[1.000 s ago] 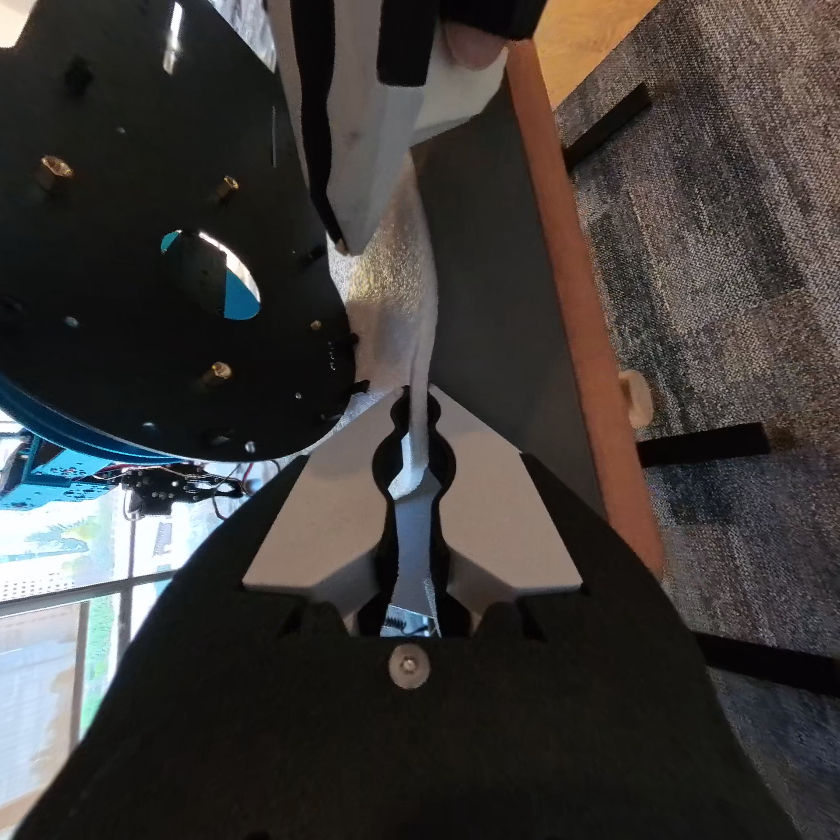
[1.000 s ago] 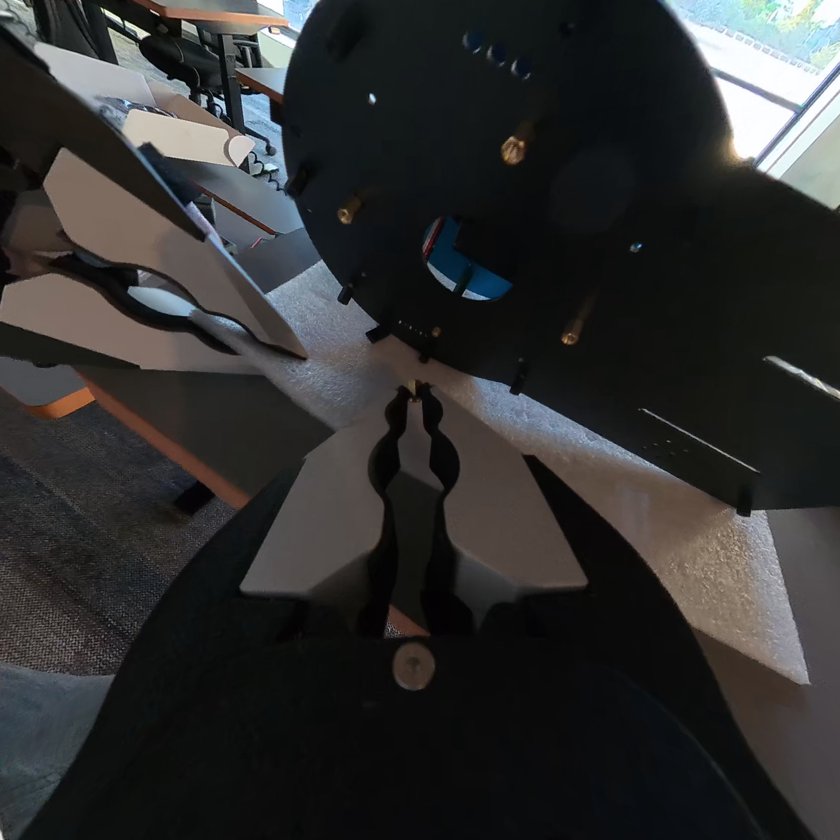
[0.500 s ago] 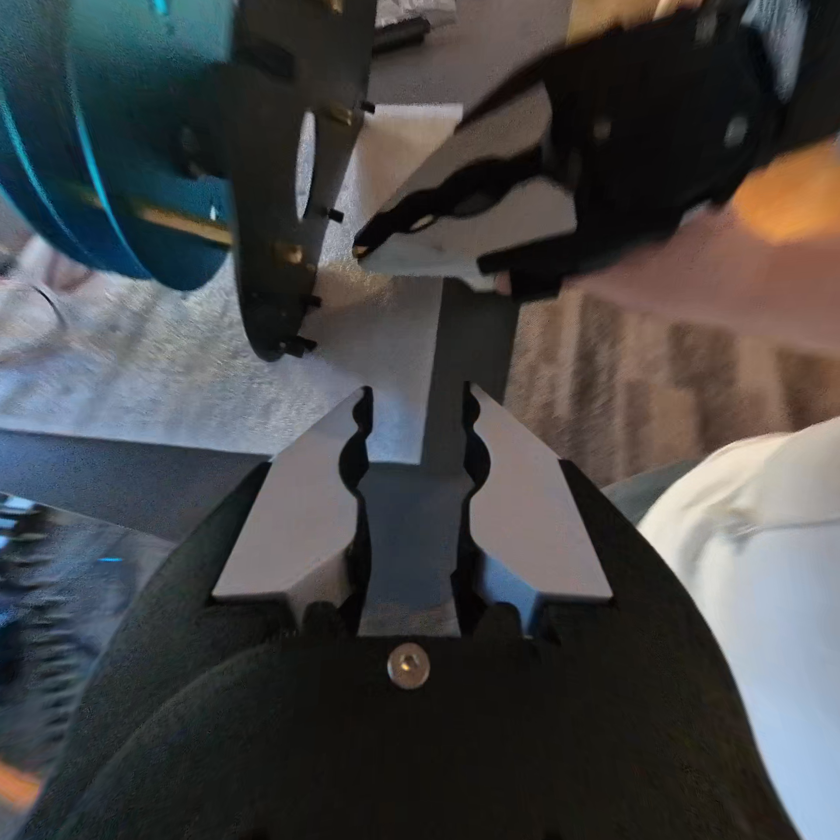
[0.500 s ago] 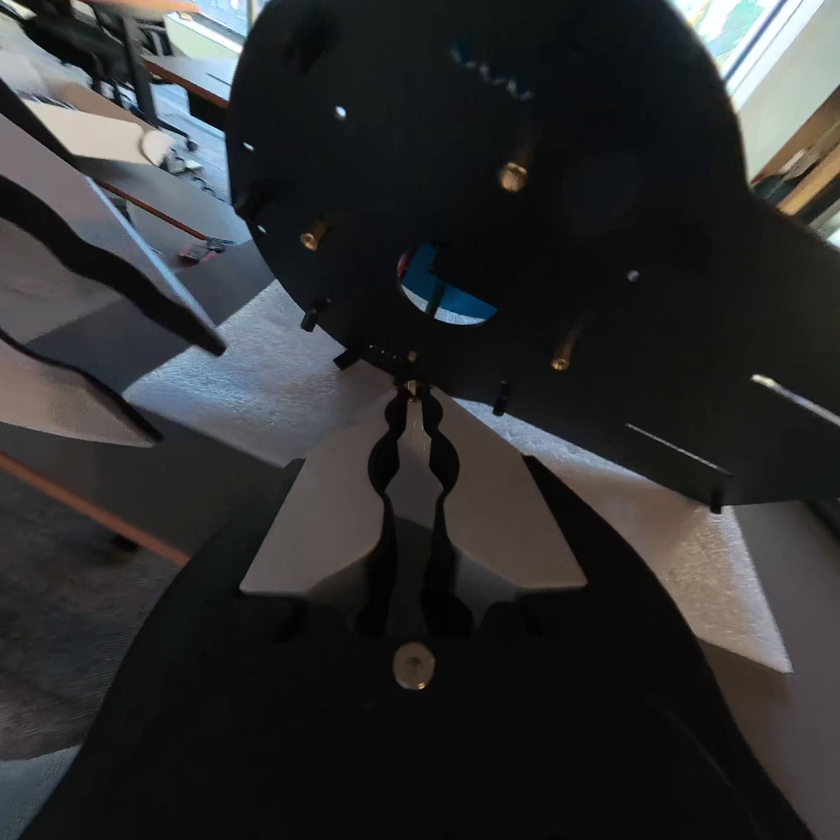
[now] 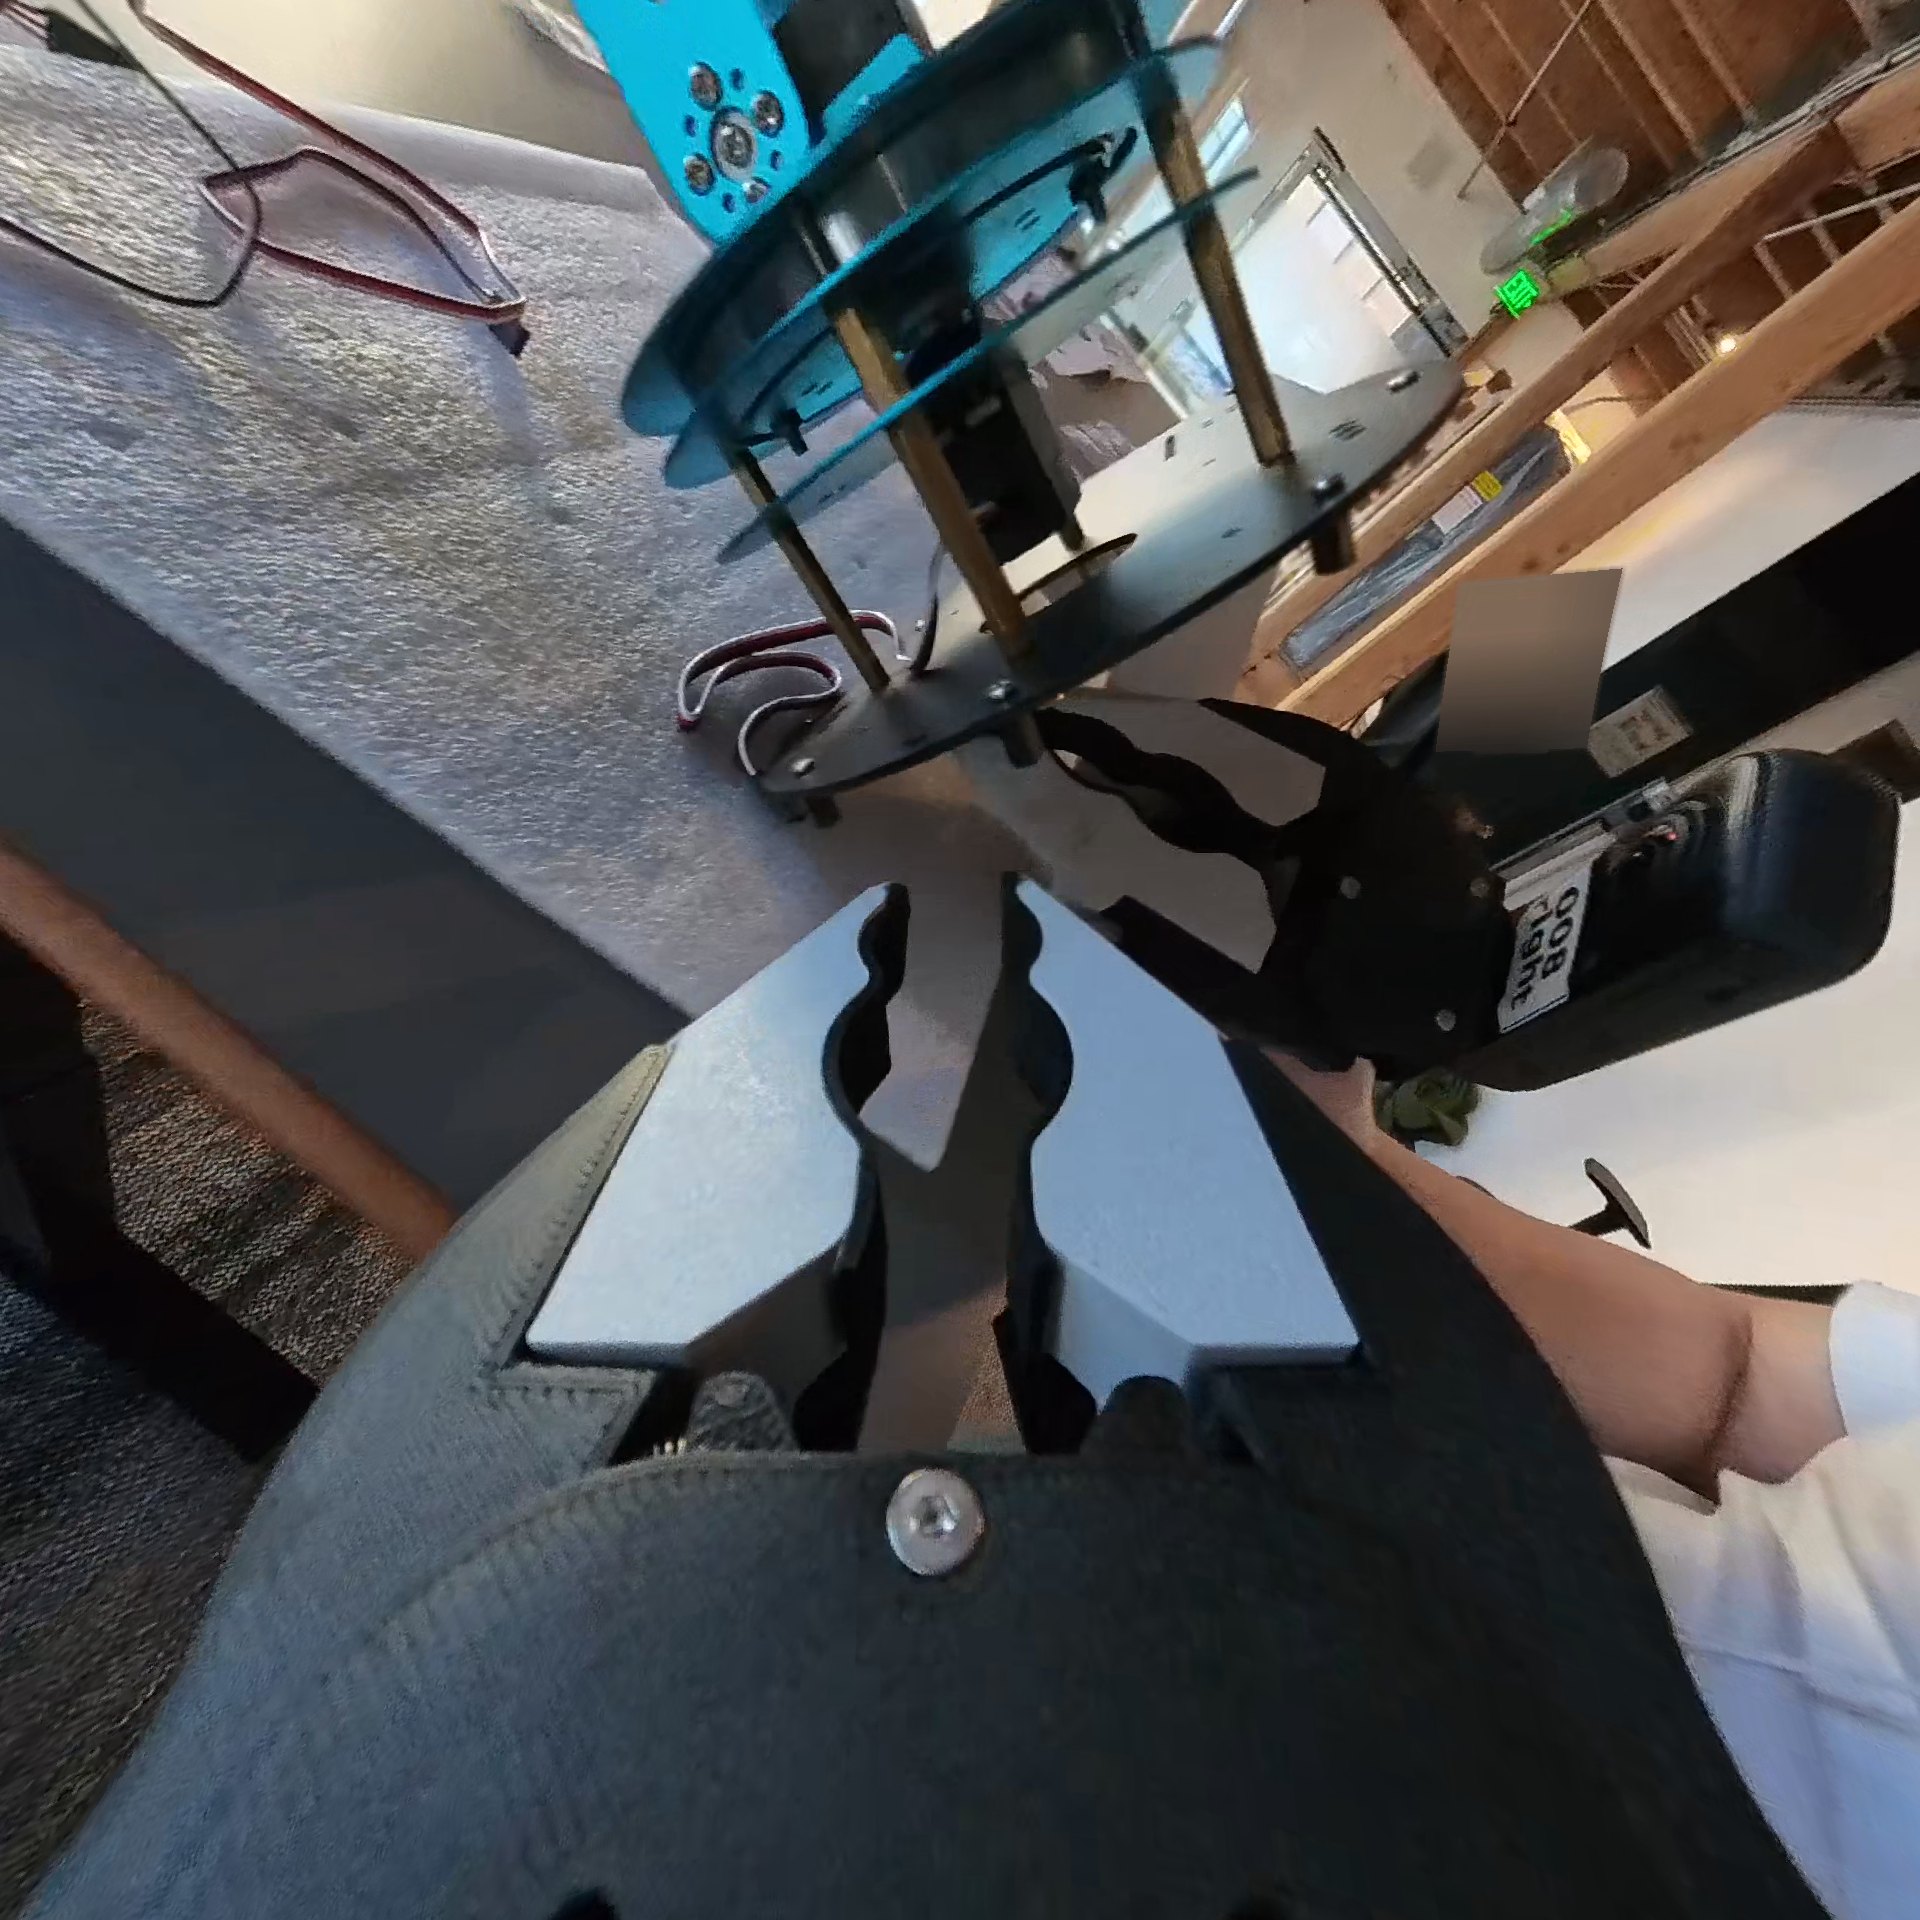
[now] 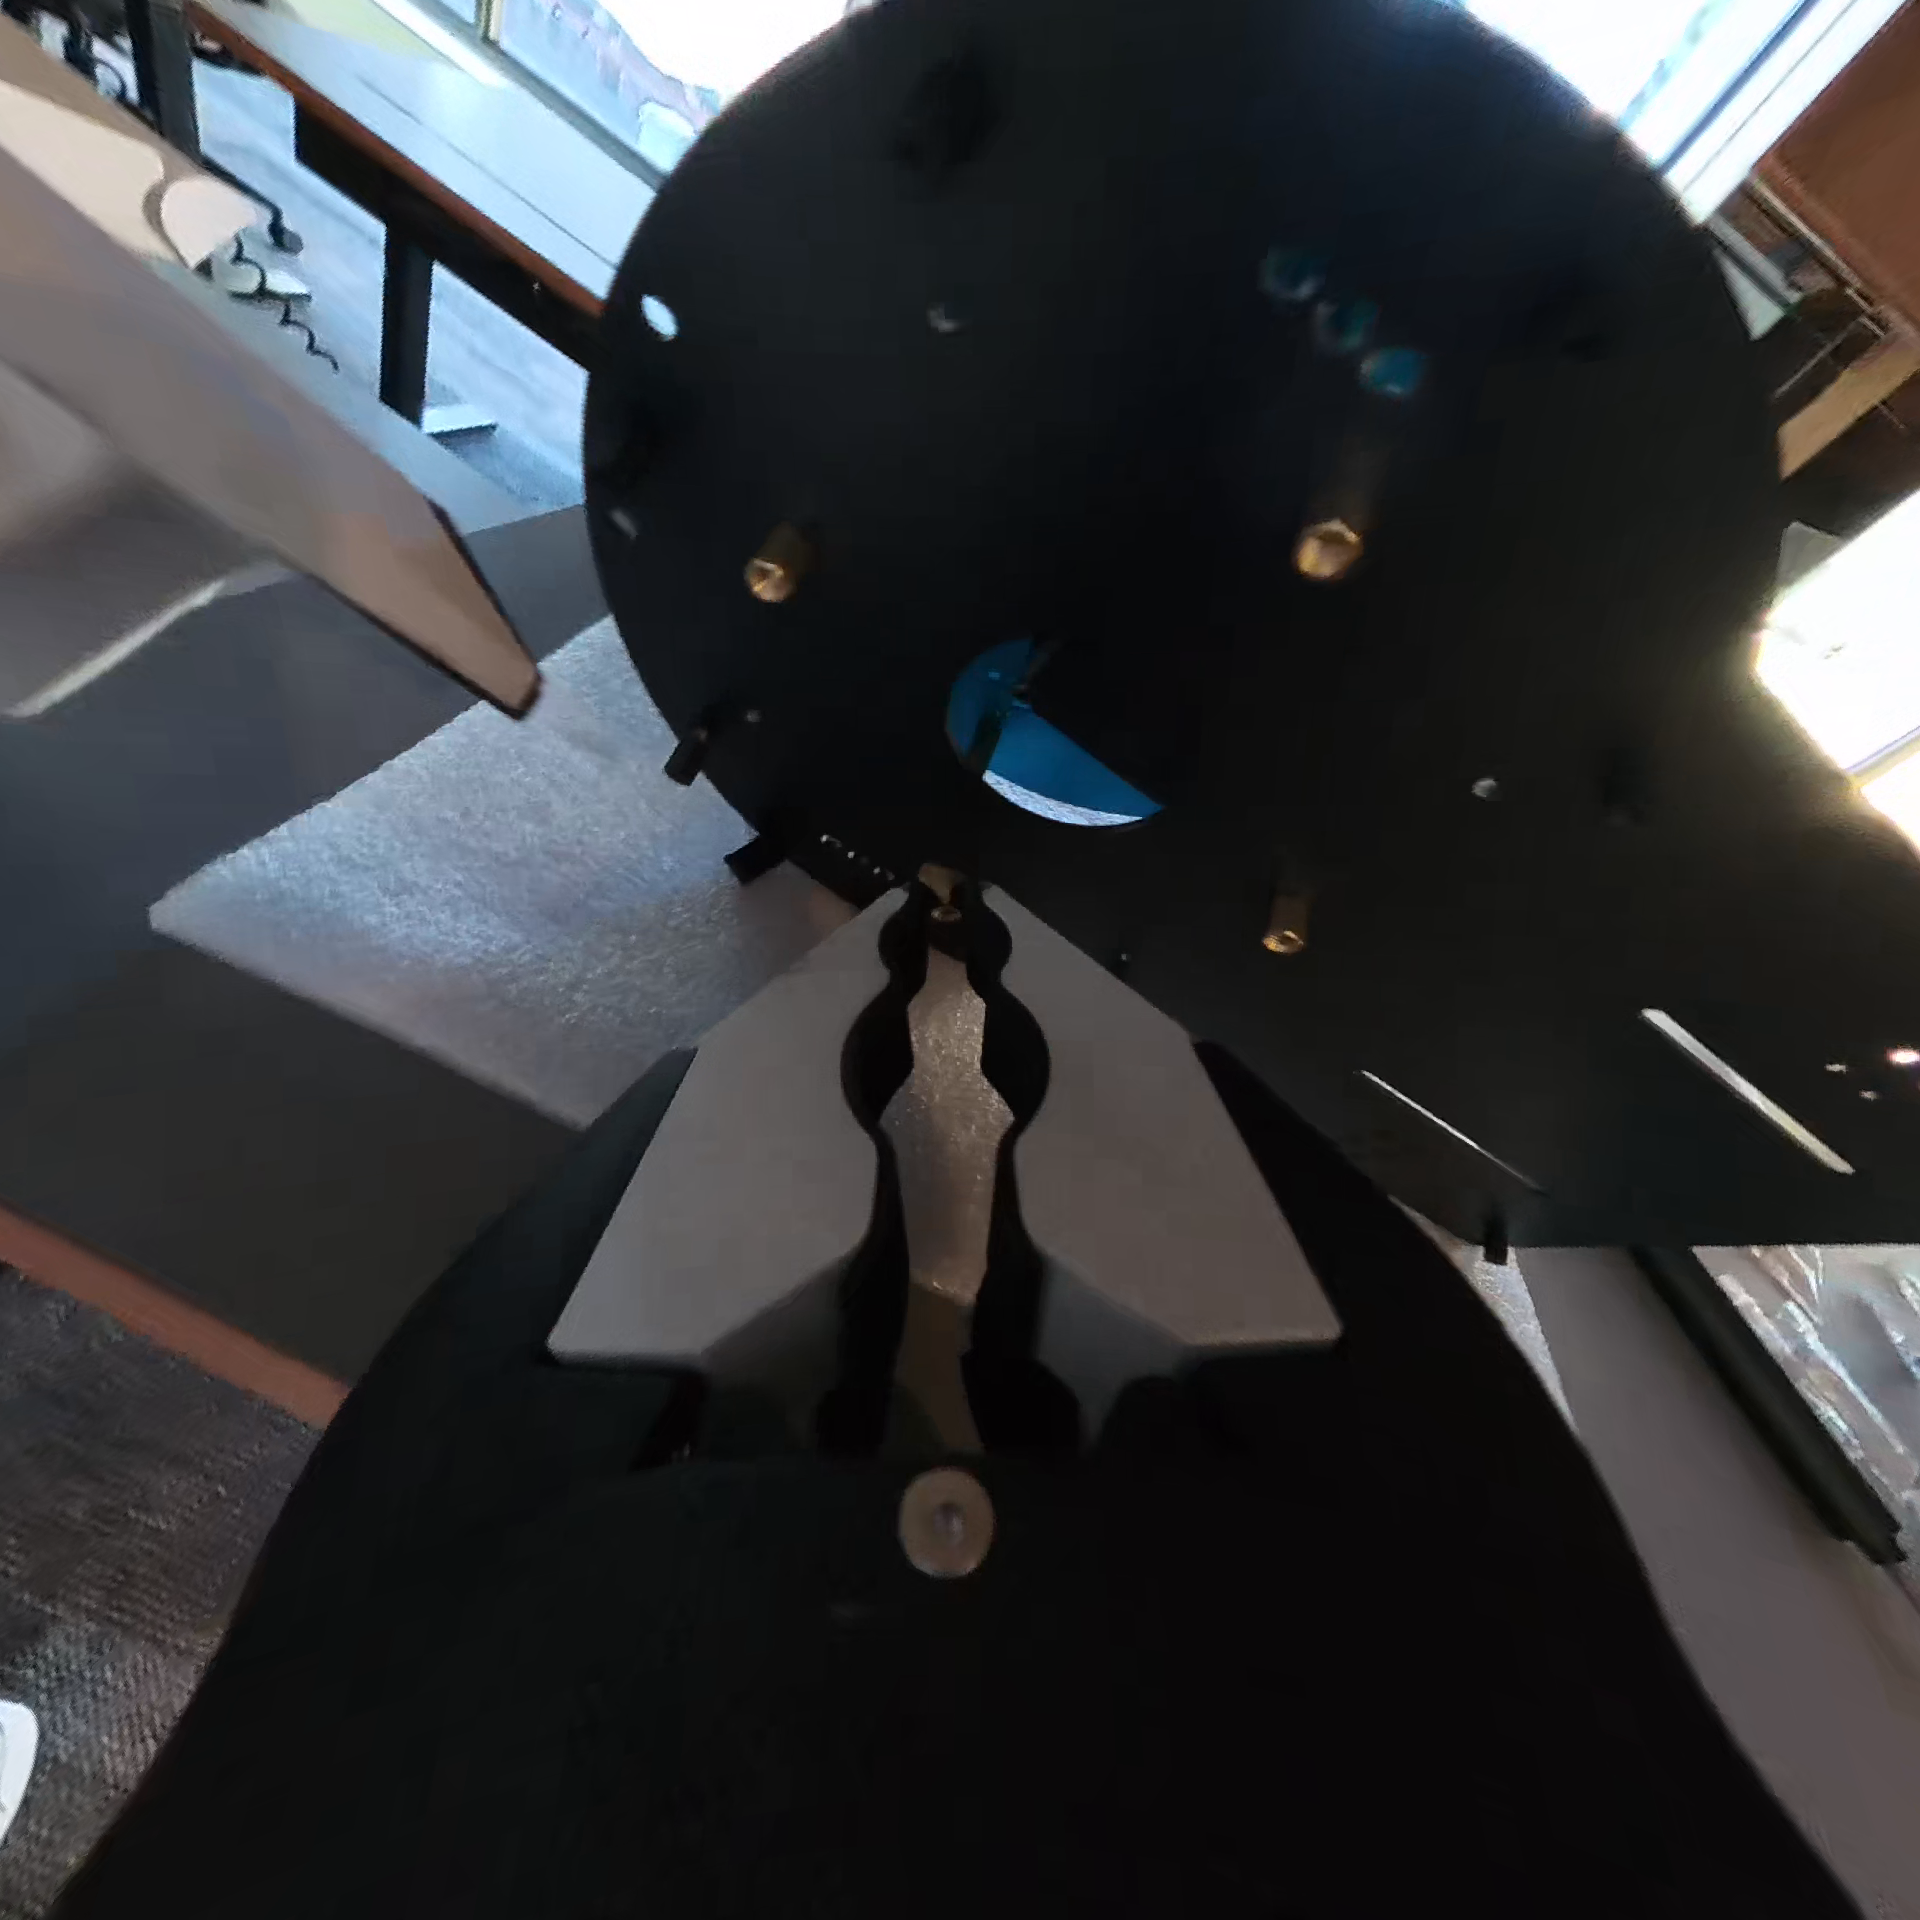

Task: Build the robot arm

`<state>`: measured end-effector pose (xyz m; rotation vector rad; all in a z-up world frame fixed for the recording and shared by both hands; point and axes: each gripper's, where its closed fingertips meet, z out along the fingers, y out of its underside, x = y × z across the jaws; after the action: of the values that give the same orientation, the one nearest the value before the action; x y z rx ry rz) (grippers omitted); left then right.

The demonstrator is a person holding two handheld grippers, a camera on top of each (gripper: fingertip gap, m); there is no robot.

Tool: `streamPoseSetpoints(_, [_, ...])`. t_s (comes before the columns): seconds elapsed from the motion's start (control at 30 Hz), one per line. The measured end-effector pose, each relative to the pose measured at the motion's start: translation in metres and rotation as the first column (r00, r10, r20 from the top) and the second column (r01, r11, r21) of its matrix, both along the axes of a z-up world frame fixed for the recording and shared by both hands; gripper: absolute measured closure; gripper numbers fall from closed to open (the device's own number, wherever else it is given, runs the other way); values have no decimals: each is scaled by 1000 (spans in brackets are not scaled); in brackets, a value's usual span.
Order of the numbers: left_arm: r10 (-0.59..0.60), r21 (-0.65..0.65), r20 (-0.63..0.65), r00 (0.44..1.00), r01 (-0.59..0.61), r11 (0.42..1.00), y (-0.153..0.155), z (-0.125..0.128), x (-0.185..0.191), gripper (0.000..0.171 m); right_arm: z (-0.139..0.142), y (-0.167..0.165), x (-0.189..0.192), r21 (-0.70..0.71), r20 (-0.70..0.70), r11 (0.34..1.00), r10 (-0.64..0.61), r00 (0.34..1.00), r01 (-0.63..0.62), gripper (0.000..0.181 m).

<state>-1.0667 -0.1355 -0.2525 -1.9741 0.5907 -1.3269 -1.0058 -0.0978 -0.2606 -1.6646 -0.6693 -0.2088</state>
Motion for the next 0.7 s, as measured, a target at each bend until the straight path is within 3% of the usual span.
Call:
streamPoseSetpoints(0.13, [8,-30,17,1000,-7,1000,7,-3,-4,156,-8,3,-1,-47,5,999,-13,1000,13,177])
streamPoseSetpoints(0.23, [-2,-47,25,1000,3,999,9,-4,-7,156,-8,0,-5,-84,-66,996,-18,998,12,177])
streamPoseSetpoints(0.37, [-46,-58,7,999,46,997,13,-7,-13,156,-8,-4,0,-158,-153,983,-114,982,90,177])
streamPoseSetpoints(0.57, [-111,-55,-32,993,109,993,24,-10,-22,156,-13,-3,-12,-267,-520,963,-174,836,35,176])
streamPoseSetpoints(0.63, [-118,-49,-27,993,117,992,25,-4,-26,156,-9,-4,-10,-250,-568,967,-183,802,44,177])
streamPoseSetpoints(0.7, [-106,-10,-27,994,106,994,26,5,-31,155,-9,-4,-7,-234,-548,969,-193,814,72,177])
